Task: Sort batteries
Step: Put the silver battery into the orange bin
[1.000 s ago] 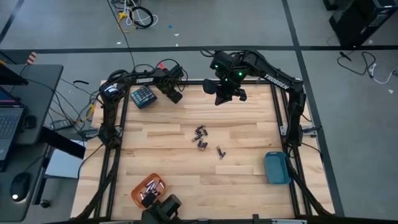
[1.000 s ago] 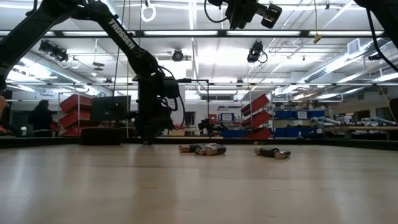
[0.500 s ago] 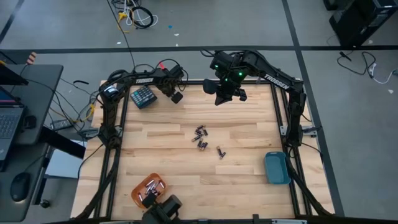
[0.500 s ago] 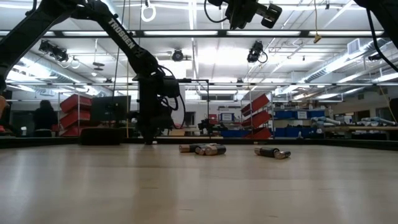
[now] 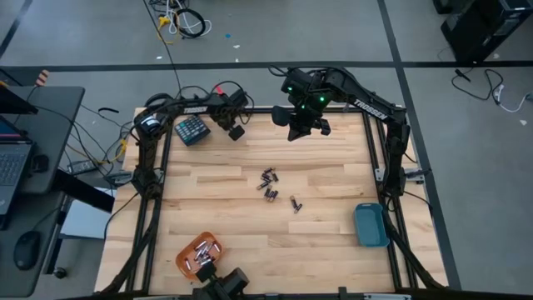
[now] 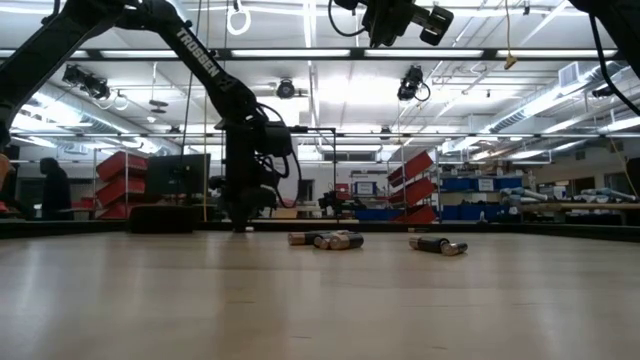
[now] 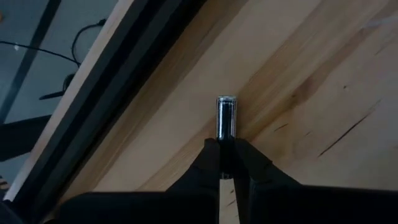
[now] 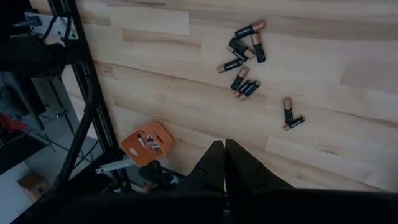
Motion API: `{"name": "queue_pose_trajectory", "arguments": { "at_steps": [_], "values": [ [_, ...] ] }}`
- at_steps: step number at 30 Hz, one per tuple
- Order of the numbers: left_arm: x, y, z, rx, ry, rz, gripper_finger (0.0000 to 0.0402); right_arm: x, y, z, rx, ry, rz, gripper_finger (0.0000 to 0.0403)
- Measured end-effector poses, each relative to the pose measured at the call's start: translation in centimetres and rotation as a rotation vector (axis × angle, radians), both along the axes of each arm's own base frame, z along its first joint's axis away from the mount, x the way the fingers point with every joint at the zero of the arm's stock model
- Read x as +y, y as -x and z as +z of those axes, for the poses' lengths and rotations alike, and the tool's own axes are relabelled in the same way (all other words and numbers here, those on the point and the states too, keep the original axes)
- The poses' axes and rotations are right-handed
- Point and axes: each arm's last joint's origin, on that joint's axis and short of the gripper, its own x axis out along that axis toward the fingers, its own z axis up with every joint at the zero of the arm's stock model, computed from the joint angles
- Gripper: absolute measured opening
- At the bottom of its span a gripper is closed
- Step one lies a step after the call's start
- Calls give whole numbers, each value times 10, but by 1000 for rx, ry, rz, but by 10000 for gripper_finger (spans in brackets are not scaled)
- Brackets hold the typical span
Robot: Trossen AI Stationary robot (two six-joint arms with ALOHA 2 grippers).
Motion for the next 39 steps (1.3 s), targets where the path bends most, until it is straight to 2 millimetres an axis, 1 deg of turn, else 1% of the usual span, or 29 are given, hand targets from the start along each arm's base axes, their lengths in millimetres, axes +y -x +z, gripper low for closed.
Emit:
{"name": "queue_pose_trajectory", "arguments": {
  "at_steps": [6,10,15,20,23,26,30,33,35,39],
  "values": [
    [-3,-3,0,10,-10,-14,11,-1,0,-1,17,44,-15,1],
    [-3,-3,0,11,-9,-17,11,-1,0,-1,16,43,-15,1],
    [-5,-1,11,-1,-26,-22,11,-2,1,0,16,41,-21,1],
    [-12,2,34,-82,15,-65,11,-3,4,2,6,38,-22,1],
    [-15,5,35,-55,34,-64,11,-3,4,2,6,38,-21,1],
    [-19,3,37,-46,31,-75,11,-3,3,2,-2,33,-6,1],
    [-26,-1,40,-51,45,-150,10,-4,4,2,-13,39,20,1],
    [-30,-2,58,-115,15,-198,10,-9,6,3,-17,45,17,1],
    [-33,1,71,-159,-18,-223,10,-12,7,2,-16,46,7,1],
    [-48,19,102,-211,-68,-242,10,-17,9,2,-13,49,-12,1]
  ]
}}
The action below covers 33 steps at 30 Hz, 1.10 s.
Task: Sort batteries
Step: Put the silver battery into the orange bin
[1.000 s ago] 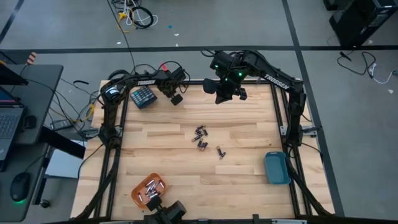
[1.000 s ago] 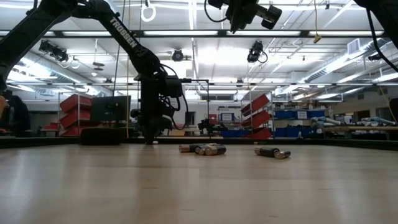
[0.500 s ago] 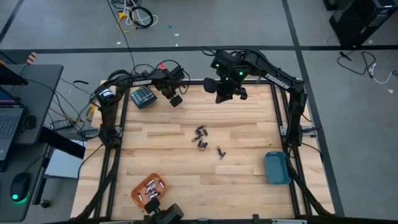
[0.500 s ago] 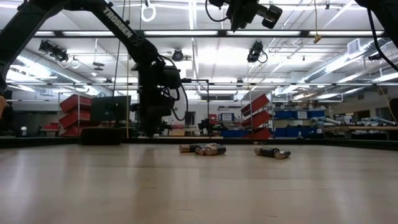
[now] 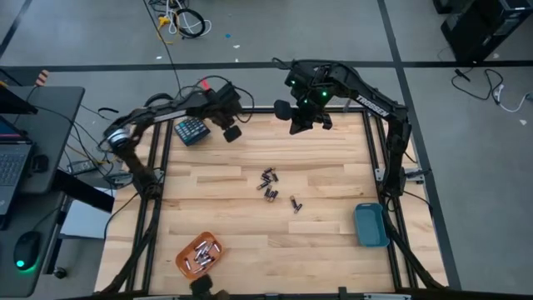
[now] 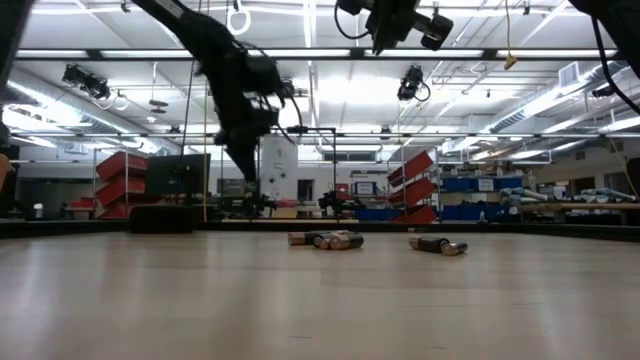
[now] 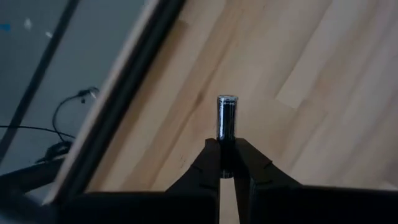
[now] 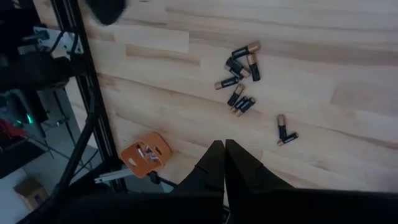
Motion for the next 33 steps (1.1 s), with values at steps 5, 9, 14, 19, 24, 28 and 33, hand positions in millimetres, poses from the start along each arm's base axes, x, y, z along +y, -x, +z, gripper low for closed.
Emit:
{"name": "queue_pose_trajectory", "arguments": {
  "at_steps": [5,9,14,19,24,28,33],
  "values": [
    [-45,25,30,-11,8,-45,10,-5,2,0,3,14,-11,1],
    [-100,43,50,-14,41,-129,10,-7,3,0,4,36,-2,1],
    [-169,65,55,-35,124,-356,10,-8,3,0,4,38,-3,1],
    [-217,84,39,-5,315,-492,10,-8,3,0,1,46,11,1],
    [-258,88,21,84,520,-475,10,-8,3,0,-3,34,9,1],
    [-290,92,17,116,646,-487,10,-7,3,0,-13,12,18,1],
    [-325,86,20,3,741,-499,10,-7,3,0,-15,5,18,1]
  ]
}}
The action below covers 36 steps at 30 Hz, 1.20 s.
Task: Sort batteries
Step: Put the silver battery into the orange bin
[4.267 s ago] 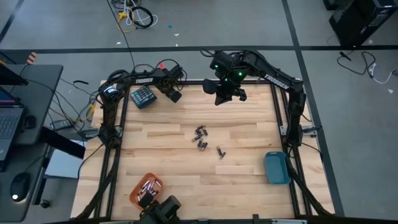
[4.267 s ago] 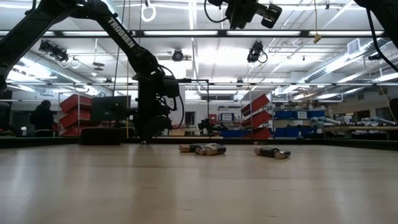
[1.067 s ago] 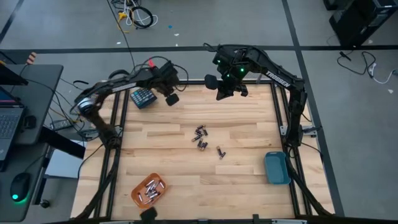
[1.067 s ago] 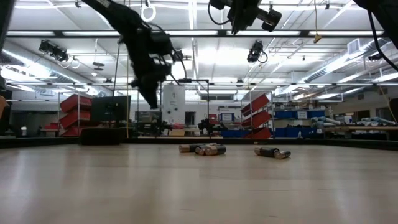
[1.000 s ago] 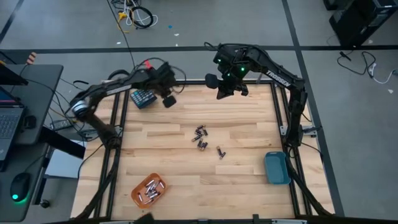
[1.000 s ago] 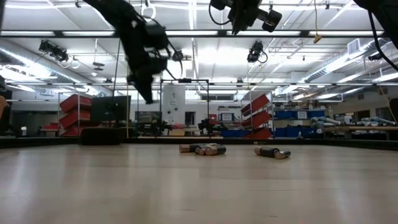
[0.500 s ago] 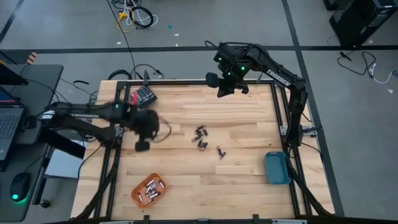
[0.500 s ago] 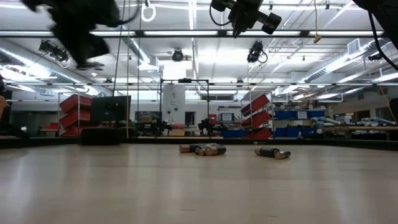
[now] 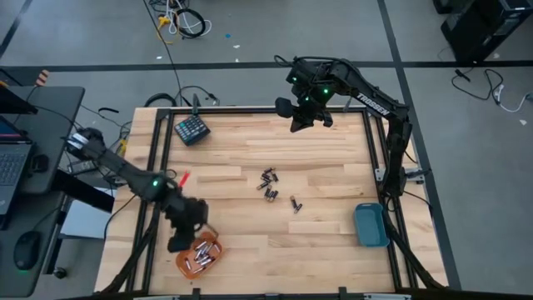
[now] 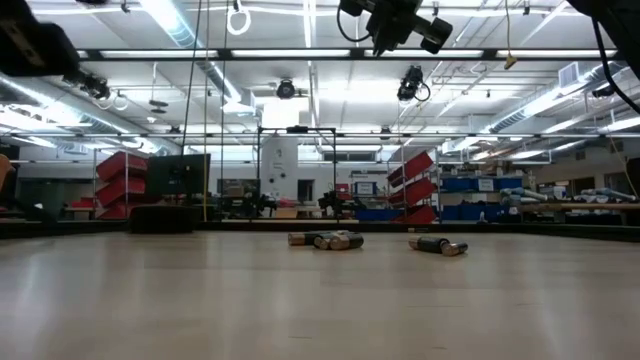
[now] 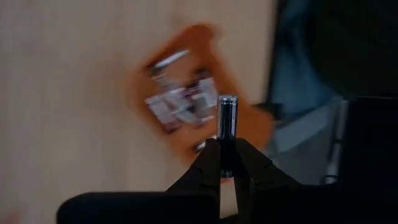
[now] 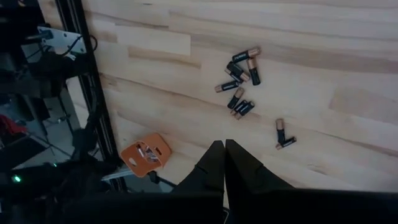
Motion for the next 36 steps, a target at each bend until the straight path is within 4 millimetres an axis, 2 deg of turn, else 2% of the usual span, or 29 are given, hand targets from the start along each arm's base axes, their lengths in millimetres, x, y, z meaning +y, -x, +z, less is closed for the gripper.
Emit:
{"name": "queue_pose_trajectory", "arguments": {
  "at_steps": [2,9,16,36],
  "values": [
    [-12,0,-1,-9,14,2,10,0,0,0,-4,-18,-2,1],
    [-34,1,-21,6,-166,130,14,1,0,0,0,-32,-19,1],
    [-52,-6,-33,-8,-168,140,20,4,-2,0,9,-50,-42,1],
    [-59,-5,-35,7,-140,169,22,24,-9,0,13,-41,19,1]
  ]
}}
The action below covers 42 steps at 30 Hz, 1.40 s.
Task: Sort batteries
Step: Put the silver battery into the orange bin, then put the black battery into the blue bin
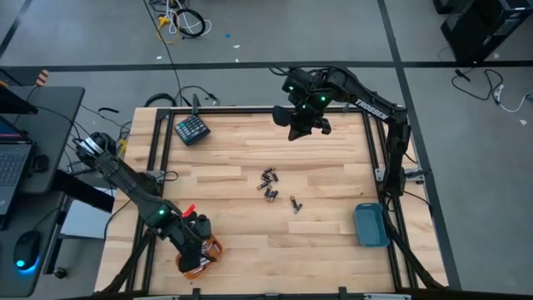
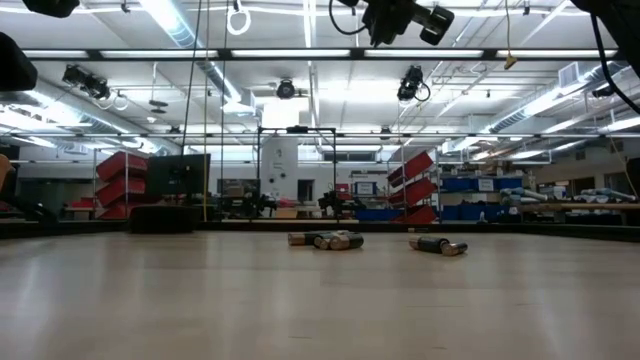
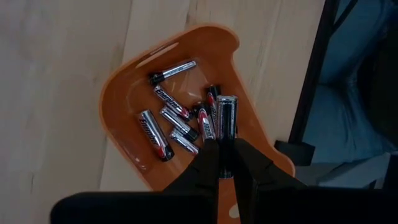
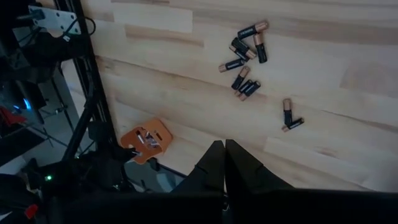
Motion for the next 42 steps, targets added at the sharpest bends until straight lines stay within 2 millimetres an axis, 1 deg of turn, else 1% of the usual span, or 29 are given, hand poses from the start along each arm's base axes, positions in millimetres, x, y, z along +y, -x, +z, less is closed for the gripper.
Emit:
{"name": "queue_pose_trajectory", "arguments": {
  "at_steps": [11,14,20,23,29,33,37,42],
  "values": [
    [0,0,0,-9,-8,8,25,0,-1,0,-21,36,58,1],
    [0,0,0,-13,-13,11,40,0,-1,0,-22,37,60,1],
    [1,-1,0,-24,-24,20,90,1,-1,0,-23,38,62,1],
    [1,-1,0,-25,-25,18,109,1,-1,0,-25,41,67,1],
    [2,-1,0,-47,-56,-21,119,0,-1,0,-16,64,61,1],
    [5,-2,0,-111,-150,-2,119,-1,0,-1,-6,111,77,1],
    [8,-3,1,-195,-265,-27,119,1,-3,-9,35,196,126,1],
    [17,2,10,-236,-333,-18,119,9,-9,-30,125,273,236,1]
  ]
}}
